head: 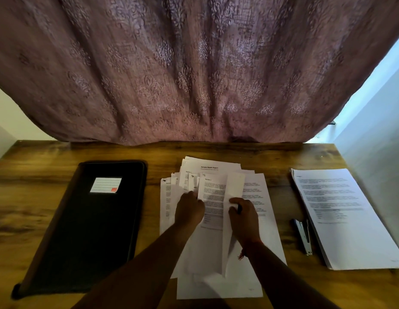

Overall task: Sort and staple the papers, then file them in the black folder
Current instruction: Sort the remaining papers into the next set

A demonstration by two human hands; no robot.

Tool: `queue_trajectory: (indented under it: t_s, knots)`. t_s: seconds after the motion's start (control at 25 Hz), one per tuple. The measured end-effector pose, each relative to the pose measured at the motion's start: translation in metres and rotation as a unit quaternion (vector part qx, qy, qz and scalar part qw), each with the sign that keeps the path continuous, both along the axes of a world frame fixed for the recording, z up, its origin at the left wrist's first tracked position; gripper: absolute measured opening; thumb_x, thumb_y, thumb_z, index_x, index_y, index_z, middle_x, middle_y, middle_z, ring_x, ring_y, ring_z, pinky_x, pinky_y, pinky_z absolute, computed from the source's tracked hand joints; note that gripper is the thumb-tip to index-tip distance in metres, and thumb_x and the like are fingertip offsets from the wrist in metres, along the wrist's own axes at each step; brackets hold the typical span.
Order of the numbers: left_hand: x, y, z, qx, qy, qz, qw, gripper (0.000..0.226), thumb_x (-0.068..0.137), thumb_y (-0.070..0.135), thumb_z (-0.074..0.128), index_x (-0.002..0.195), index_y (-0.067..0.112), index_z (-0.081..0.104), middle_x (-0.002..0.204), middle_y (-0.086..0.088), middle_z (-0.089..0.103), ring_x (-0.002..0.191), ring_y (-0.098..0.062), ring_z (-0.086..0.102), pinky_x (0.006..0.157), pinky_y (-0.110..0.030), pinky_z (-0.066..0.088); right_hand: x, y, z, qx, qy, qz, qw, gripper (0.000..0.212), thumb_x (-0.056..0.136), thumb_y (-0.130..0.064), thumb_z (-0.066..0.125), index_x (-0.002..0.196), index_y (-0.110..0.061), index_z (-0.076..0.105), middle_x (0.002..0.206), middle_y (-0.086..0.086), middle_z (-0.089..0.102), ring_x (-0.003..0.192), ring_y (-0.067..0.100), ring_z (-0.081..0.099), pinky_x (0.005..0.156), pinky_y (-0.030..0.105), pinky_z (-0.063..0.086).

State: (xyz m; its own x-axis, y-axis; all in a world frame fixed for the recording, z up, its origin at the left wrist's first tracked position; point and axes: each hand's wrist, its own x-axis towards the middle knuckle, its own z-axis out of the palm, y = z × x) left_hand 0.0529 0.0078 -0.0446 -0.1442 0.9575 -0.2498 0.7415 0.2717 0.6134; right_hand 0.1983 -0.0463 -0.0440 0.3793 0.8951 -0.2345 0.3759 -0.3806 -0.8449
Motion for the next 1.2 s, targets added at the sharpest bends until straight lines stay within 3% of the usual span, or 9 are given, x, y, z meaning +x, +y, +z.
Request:
queue_trajectory:
  t_s: [0.12,0.28,0.56,0.68,0.8,0.88,0.96,1.04,1.2]
  knots:
    - [0.004,-0.006,-0.003,0.036,0.039,-0.03,0.998,0.024,0.095,0.026,0.06,0.119,0.021,0.06,0.121,0.0,0.065,0.108,-0.021,0.066,0.087,-0.037,0.059,0.0,-0.001,0.0,0.006,-0.003,0.001,1.0,0.023,0.094,-0.012,0.059,0.117,-0.017,0.061,0.124,0.005,0.055,0.117,0.024,0.053,0.104,0.043,0.046]
    - [0.006,-0.004,-0.001,0.006,0.027,-0.014,1.0,0.019,0.098,0.025,0.055,0.115,0.019,0.061,0.122,-0.002,0.065,0.109,-0.022,0.065,0.084,-0.028,0.053,0.0,-0.001,0.0,0.004,-0.003,0.004,1.0,0.022,0.094,-0.012,0.059,0.116,-0.018,0.061,0.125,0.005,0.055,0.117,0.025,0.054,0.104,0.043,0.046]
    - [-0.008,0.003,0.004,-0.075,-0.125,0.047,0.988,0.014,0.095,0.026,0.058,0.099,0.015,0.066,0.108,-0.003,0.069,0.091,-0.018,0.06,0.076,-0.027,0.047,0.011,0.0,0.017,0.111,-0.005,-0.08,0.991,0.019,0.095,-0.005,0.054,0.107,-0.017,0.061,0.115,0.004,0.056,0.106,0.017,0.055,0.092,0.033,0.049]
    - [-0.005,-0.003,0.003,-0.082,-0.137,0.018,0.987,0.007,0.09,0.021,0.062,0.095,0.018,0.067,0.104,0.003,0.068,0.09,-0.014,0.059,0.073,-0.021,0.046,0.013,0.006,0.017,0.08,-0.069,-0.018,0.994,0.018,0.096,-0.005,0.053,0.107,-0.015,0.062,0.113,0.005,0.056,0.105,0.017,0.054,0.094,0.031,0.048]
    - [0.001,-0.015,-0.003,-0.068,-0.16,-0.051,0.983,0.014,0.086,0.023,0.069,0.099,0.02,0.074,0.108,0.007,0.071,0.099,-0.01,0.064,0.085,-0.025,0.054,-0.001,0.005,0.008,0.05,-0.078,0.031,0.995,0.016,0.097,-0.008,0.053,0.108,-0.012,0.064,0.114,0.006,0.057,0.107,0.019,0.057,0.094,0.026,0.047]
    - [0.003,-0.017,-0.008,-0.061,-0.168,-0.088,0.98,0.017,0.085,0.025,0.071,0.102,0.024,0.074,0.111,0.009,0.07,0.104,-0.009,0.063,0.093,-0.029,0.053,-0.014,0.003,0.006,0.038,-0.028,0.04,0.998,0.015,0.096,-0.022,0.057,0.108,-0.014,0.064,0.111,0.003,0.057,0.103,0.016,0.057,0.097,0.029,0.05]
    - [0.003,-0.019,-0.008,-0.063,-0.16,-0.112,0.979,0.032,0.084,0.03,0.071,0.116,0.029,0.066,0.121,0.011,0.065,0.114,-0.01,0.058,0.1,-0.031,0.049,-0.02,0.006,0.005,0.017,0.028,0.041,0.999,0.03,0.091,-0.035,0.064,0.115,-0.019,0.059,0.113,-0.002,0.056,0.106,0.014,0.056,0.098,0.033,0.051]
    - [-0.001,-0.023,-0.011,-0.064,-0.172,-0.109,0.977,0.048,0.082,0.039,0.072,0.127,0.03,0.058,0.129,0.011,0.058,0.122,-0.012,0.053,0.106,-0.035,0.046,-0.019,0.01,0.003,0.009,0.047,0.024,0.999,0.03,0.089,-0.026,0.066,0.117,-0.02,0.055,0.114,-0.002,0.056,0.111,0.017,0.057,0.094,0.033,0.052]
    - [-0.012,-0.031,-0.022,0.046,-0.1,-0.063,0.992,0.04,0.09,0.018,0.067,0.128,0.02,0.057,0.135,0.006,0.048,0.125,-0.01,0.047,0.103,-0.033,0.049,-0.005,0.005,0.006,0.02,0.041,-0.036,0.998,0.024,0.092,-0.003,0.056,0.11,-0.017,0.05,0.109,0.001,0.059,0.108,0.025,0.061,0.075,0.02,0.052]
